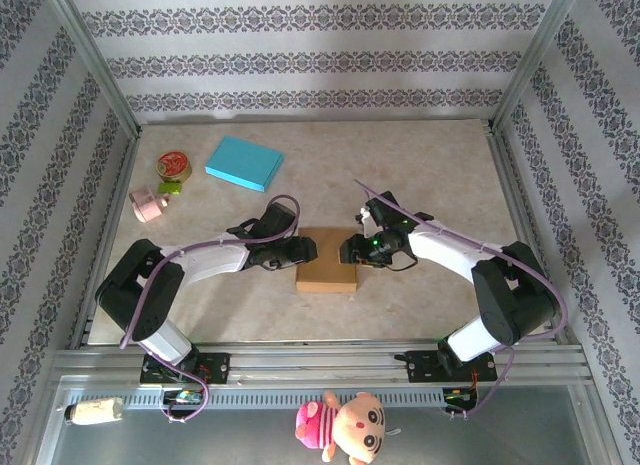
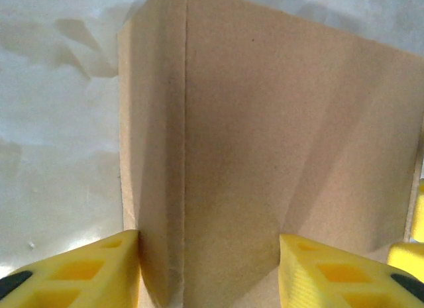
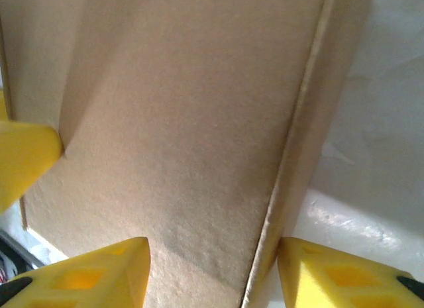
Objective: Fold the paper box
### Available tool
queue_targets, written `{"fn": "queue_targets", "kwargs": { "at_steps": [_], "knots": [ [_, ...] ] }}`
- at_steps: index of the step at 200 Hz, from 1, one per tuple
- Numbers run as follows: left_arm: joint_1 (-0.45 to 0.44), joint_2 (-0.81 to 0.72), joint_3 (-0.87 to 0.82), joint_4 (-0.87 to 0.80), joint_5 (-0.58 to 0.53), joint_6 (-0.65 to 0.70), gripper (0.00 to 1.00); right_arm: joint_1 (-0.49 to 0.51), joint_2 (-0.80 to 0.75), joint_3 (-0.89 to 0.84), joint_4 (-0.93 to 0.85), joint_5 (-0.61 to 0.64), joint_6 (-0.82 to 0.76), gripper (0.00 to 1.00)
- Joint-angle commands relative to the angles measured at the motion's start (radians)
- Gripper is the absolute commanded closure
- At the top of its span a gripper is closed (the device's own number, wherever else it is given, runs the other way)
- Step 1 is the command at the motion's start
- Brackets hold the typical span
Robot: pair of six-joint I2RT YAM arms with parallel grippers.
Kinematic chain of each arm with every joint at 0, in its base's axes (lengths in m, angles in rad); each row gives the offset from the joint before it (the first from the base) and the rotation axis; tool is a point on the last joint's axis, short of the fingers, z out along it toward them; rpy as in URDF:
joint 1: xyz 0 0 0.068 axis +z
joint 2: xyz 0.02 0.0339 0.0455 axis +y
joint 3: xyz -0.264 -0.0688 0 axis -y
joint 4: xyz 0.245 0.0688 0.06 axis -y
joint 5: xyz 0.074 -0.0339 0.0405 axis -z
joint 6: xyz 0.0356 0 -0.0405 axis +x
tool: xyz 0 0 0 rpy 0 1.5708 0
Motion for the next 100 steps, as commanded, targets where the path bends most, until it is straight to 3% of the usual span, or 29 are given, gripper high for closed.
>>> {"fn": "queue_targets", "kwargs": {
  "at_steps": [1, 61, 100],
  "knots": [
    [0.007, 0.053, 0.065, 0.083, 0.040, 0.000, 0.51, -0.010, -0.008, 0.020, 0.116, 0.003, 0.069, 0.48],
    [0.110, 0.419, 0.536, 0.133, -0.032, 0.090, 0.51, -0.156, 0.269, 0.311, 0.312, 0.047, 0.053, 0.49],
    [0.169, 0.634, 0.852, 0.107, -0.099, 0.132, 0.52, -0.216, 0.518, 0.635, 0.277, 0.075, 0.011, 0.48]
  ]
}}
